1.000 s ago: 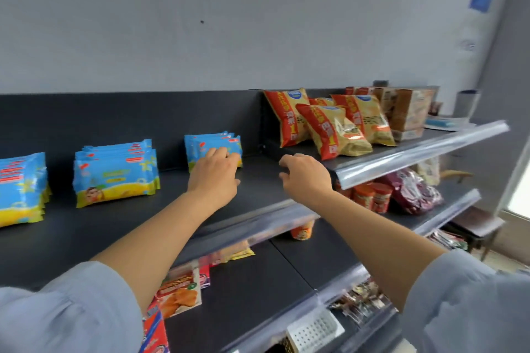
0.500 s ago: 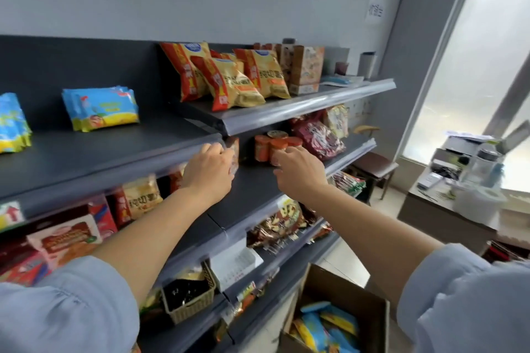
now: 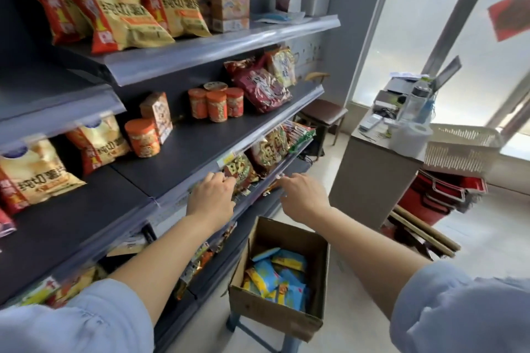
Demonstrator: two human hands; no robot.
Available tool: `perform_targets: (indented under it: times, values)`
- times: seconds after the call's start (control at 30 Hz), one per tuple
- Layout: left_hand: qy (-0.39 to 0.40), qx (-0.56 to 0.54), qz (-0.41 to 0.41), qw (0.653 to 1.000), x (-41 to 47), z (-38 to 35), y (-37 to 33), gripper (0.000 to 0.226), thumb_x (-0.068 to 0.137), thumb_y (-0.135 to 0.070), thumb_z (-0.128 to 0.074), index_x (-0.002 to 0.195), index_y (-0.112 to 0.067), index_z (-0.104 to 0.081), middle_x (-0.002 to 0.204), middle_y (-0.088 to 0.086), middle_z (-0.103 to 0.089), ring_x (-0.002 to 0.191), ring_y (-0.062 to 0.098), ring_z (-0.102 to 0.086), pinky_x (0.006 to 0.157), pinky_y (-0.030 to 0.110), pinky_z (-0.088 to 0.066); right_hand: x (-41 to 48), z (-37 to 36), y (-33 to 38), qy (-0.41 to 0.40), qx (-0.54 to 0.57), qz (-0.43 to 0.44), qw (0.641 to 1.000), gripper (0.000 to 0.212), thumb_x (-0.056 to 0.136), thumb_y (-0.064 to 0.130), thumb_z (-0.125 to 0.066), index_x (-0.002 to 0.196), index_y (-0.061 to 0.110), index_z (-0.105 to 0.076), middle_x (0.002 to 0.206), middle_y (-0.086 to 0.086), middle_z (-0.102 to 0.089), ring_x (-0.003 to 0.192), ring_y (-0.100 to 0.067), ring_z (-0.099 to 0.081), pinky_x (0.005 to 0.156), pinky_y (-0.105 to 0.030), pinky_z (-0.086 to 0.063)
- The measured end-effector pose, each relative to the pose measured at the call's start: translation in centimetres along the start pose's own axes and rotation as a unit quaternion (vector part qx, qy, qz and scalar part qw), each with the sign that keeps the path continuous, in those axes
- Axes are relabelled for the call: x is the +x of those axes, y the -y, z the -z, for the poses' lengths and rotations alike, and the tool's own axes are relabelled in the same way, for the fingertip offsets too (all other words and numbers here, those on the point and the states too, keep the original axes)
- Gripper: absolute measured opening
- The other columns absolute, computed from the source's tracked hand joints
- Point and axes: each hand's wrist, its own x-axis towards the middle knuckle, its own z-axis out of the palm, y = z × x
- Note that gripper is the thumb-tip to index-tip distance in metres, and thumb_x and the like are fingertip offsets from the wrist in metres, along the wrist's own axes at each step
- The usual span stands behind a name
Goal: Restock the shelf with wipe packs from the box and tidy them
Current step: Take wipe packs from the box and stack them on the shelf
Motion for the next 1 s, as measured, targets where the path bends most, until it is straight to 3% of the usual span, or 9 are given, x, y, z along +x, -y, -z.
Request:
perform_targets:
  times: [0.13, 0.27, 0.43, 0.6, 0.87, 1.0]
  values:
    - [0.036, 0.001, -0.032, 0.999, 2.2, -4.4, -2.2, 0.043, 0.091, -0.033, -0.057, 0.130, -0.019, -0.047, 0.128, 0.005, -0.050, 0.122, 0.025, -0.042, 0.095, 0.037, -0.042, 0.6, -3.8, -3.0, 0.053, 0.010, -0.028, 0.998, 0.031, 0.095, 0.028, -0.052, 0.124, 0.017, -0.056, 0.119, -0.006, -0.059, 0.116, -0.027, -0.051, 0.084, -0.039, -0.048]
    - [0.131, -0.019, -0.057, 0.989, 6.9, -11.7, -4.2, 0.034, 0.091, -0.032, -0.057, 0.122, -0.020, -0.051, 0.124, 0.003, -0.050, 0.120, 0.024, -0.042, 0.096, 0.037, -0.041, 3.4, -10.7, -6.8, 0.144, 0.015, -0.076, 0.987, 0.031, 0.095, 0.029, -0.052, 0.123, 0.016, -0.056, 0.120, -0.006, -0.060, 0.116, -0.027, -0.053, 0.085, -0.039, -0.050]
    - [0.144, -0.024, -0.068, 0.987, 6.5, -13.4, -4.3, 0.031, 0.091, -0.031, -0.058, 0.118, -0.019, -0.052, 0.122, 0.003, -0.049, 0.120, 0.025, -0.043, 0.094, 0.037, -0.042, 2.9, -12.0, -7.2, 0.151, 0.008, -0.072, 0.986, 0.029, 0.094, 0.031, -0.054, 0.117, 0.013, -0.058, 0.116, -0.008, -0.060, 0.113, -0.029, -0.053, 0.081, -0.037, -0.048]
    - [0.216, -0.039, -0.060, 0.974, 7.4, -20.3, -4.9, 0.029, 0.091, -0.030, -0.058, 0.118, -0.020, -0.054, 0.121, 0.002, -0.050, 0.120, 0.025, -0.043, 0.096, 0.038, -0.042, 3.4, -18.7, -9.2, 0.208, 0.029, -0.093, 0.973, 0.020, 0.090, 0.025, -0.055, 0.106, 0.014, -0.060, 0.110, -0.008, -0.061, 0.109, -0.029, -0.054, 0.073, -0.034, -0.043]
    - [0.319, -0.026, -0.039, 0.947, 6.6, -31.5, -5.9, 0.036, 0.093, -0.033, -0.057, 0.125, -0.019, -0.052, 0.122, 0.003, -0.051, 0.120, 0.025, -0.043, 0.096, 0.038, -0.043, 2.2, -30.1, -11.6, 0.317, 0.053, -0.083, 0.943, 0.019, 0.088, 0.028, -0.060, 0.098, 0.011, -0.063, 0.102, -0.008, -0.064, 0.102, -0.028, -0.058, 0.074, -0.036, -0.049]
    - [0.387, -0.009, -0.011, 0.922, 6.2, -37.2, -6.2, 0.042, 0.092, -0.039, -0.057, 0.127, -0.016, -0.051, 0.126, 0.005, -0.050, 0.124, 0.026, -0.043, 0.099, 0.039, -0.042, 1.5, -35.1, -12.2, 0.362, 0.054, -0.073, 0.928, 0.028, 0.088, 0.039, -0.064, 0.095, 0.012, -0.059, 0.104, -0.008, -0.063, 0.103, -0.028, -0.056, 0.073, -0.035, -0.045]
